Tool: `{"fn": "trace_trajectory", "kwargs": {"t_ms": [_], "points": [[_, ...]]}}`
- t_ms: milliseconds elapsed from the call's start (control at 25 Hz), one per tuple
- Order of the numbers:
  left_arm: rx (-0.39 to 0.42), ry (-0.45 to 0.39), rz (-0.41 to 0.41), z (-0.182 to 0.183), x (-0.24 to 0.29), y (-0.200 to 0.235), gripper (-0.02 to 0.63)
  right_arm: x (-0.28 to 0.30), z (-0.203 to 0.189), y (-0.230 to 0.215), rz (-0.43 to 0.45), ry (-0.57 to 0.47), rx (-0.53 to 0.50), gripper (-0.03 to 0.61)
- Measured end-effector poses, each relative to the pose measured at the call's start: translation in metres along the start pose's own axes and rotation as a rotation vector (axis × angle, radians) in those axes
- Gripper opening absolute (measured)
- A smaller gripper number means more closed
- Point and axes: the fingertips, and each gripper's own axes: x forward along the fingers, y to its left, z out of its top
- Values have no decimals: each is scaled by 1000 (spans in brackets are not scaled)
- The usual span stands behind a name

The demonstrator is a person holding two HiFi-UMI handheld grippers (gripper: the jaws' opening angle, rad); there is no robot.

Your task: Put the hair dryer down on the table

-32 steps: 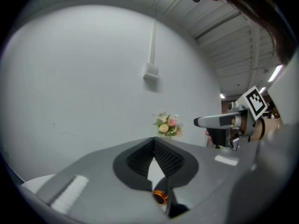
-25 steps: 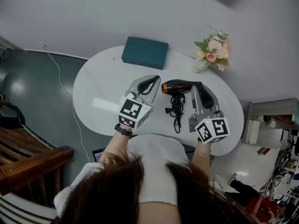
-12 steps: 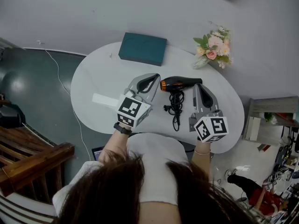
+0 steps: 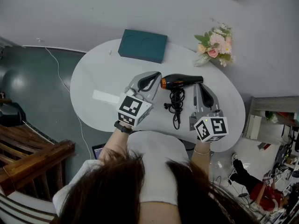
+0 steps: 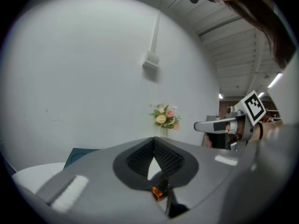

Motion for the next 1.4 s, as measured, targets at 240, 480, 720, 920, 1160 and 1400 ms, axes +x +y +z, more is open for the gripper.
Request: {"fn": "trace_trajectory", "kwargs": {"t_ms": [240,480,720,920,1160,1400], "points": [[0,0,-2,0,0,3,58,4,-1,5,12,11,-15,2],[-2,1,-5,-1,-3,4,58,5,0,9,22,18,-26,2],[-6,-2,-12,-1,-2,4,58,6,-1,9,17,20,-21,2],[-6,-1,-16,-3,-3,3,58,4,-1,11,12,23,-25,3],[-13,-4,-12,-3,-6,4,58,1,-4,14,14,27,-35,2],[-19,-6,-5,-5,-11,6,58,0,-6,16,8,32,-25,2]]}}
